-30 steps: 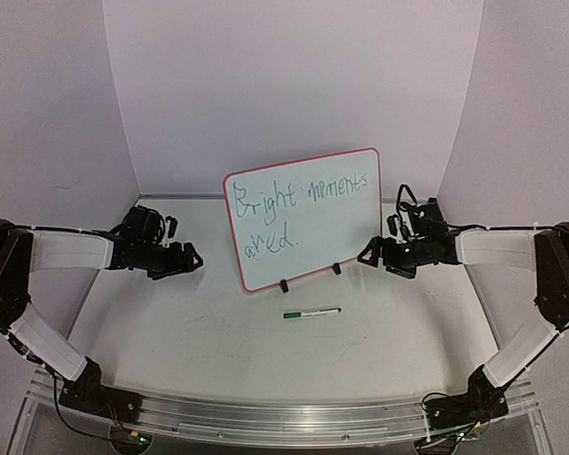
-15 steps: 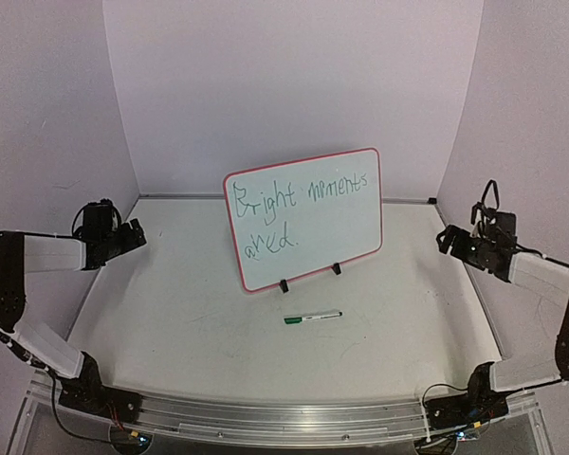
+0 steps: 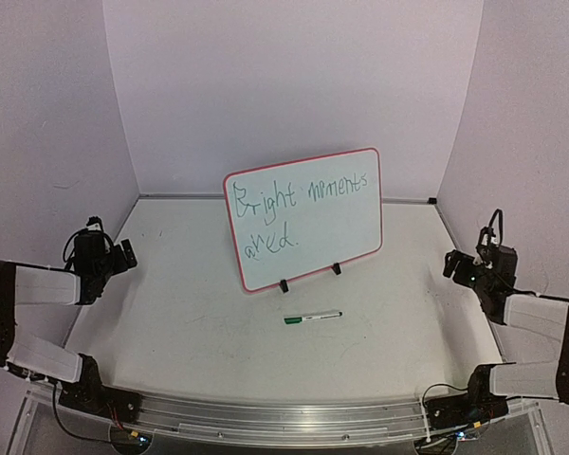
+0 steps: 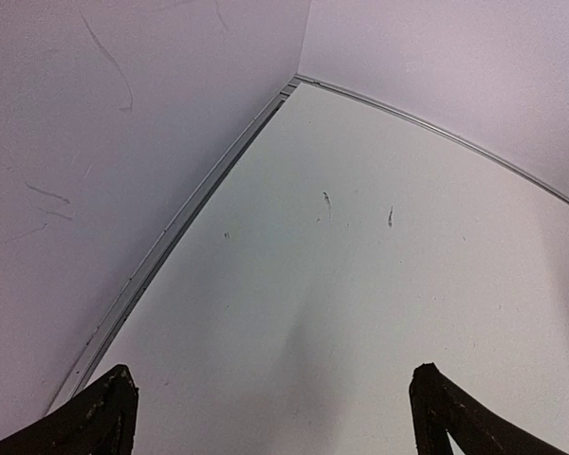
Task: Write a sentence on the whiteboard
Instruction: Reset both arms
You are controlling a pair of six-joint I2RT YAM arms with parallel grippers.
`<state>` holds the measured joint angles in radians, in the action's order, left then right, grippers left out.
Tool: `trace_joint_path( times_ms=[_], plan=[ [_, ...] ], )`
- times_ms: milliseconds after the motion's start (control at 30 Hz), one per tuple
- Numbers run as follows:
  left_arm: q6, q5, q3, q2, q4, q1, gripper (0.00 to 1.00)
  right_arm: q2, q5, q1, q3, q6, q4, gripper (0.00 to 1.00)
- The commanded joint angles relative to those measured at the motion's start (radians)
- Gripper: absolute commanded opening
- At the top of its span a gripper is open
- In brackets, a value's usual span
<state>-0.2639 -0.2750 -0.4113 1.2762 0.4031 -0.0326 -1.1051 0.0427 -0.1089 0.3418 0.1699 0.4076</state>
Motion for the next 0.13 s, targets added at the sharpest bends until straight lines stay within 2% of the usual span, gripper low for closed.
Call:
trace_joint_path(
  times_ms=[0,100],
  plan=[
    [0.021,-0.029,0.022,-0.018,0.067,0.000,0.99,0.000,-0.040,-0.003,-0.019,0.001,0.103,0.98],
    [0.023,-0.032,0.026,-0.021,0.075,0.000,0.99,0.011,-0.042,-0.003,-0.027,0.000,0.107,0.98]
  ],
)
